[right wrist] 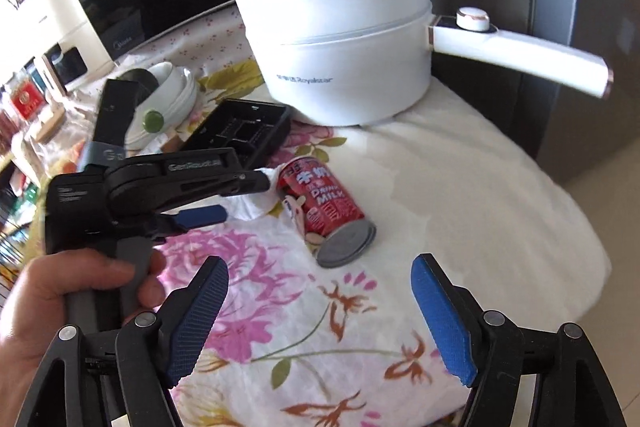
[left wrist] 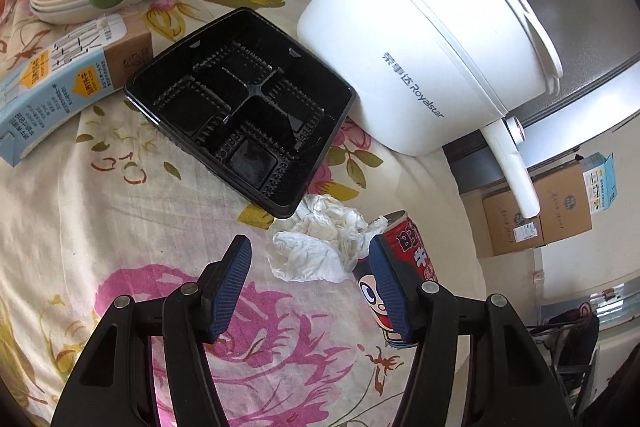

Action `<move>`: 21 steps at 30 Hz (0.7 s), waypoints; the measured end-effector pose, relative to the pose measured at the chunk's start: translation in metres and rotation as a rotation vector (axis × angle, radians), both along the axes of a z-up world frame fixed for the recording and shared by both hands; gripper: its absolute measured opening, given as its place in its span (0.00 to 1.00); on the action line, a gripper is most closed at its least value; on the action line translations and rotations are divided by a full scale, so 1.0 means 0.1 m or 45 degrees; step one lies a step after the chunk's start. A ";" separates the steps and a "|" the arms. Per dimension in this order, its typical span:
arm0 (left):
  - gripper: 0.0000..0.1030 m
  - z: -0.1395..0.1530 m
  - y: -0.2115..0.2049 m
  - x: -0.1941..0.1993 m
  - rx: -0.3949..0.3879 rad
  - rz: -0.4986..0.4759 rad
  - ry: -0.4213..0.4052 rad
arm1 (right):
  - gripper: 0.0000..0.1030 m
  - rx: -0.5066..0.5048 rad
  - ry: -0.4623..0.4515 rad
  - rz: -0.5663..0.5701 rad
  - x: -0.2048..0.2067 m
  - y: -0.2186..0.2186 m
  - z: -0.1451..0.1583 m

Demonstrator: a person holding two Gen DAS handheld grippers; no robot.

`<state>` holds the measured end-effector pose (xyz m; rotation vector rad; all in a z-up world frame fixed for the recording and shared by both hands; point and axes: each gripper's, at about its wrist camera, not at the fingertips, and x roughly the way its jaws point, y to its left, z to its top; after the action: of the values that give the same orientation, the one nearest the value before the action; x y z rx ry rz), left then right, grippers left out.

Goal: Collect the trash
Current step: 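Grasp the white tissue with the left tool while the right tool grasps the red milk can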

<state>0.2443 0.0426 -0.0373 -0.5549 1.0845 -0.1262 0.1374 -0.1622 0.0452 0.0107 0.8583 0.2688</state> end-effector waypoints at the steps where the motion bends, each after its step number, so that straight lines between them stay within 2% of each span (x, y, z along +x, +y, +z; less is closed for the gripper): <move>1: 0.52 0.02 -0.03 0.00 0.019 -0.022 -0.011 | 0.78 -0.050 -0.003 0.017 0.07 0.03 -0.05; 2: 0.37 0.02 -0.06 0.01 0.039 -0.040 -0.010 | 0.78 -0.090 -0.001 0.035 0.15 0.05 -0.10; 4: 0.22 -0.01 -0.12 0.02 0.083 -0.072 0.019 | 0.78 -0.135 0.008 0.060 0.28 0.10 -0.22; 5: 0.18 -0.03 -0.13 0.02 0.077 -0.083 0.026 | 0.78 -0.142 0.017 0.071 0.32 0.11 -0.27; 9: 0.11 -0.02 -0.16 0.00 0.077 -0.086 0.025 | 0.78 -0.151 0.041 0.162 0.42 0.20 -0.42; 13: 0.10 0.05 -0.15 -0.04 0.094 -0.072 0.026 | 0.78 -0.169 0.039 0.190 0.49 0.27 -0.49; 21: 0.08 0.21 -0.06 -0.24 0.000 -0.032 0.034 | 0.78 -0.157 0.072 0.187 0.60 0.28 -0.65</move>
<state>0.2199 0.0365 -0.0159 -0.5442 1.1175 -0.1414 0.1979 -0.1340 -0.0197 -0.1606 0.9322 0.3543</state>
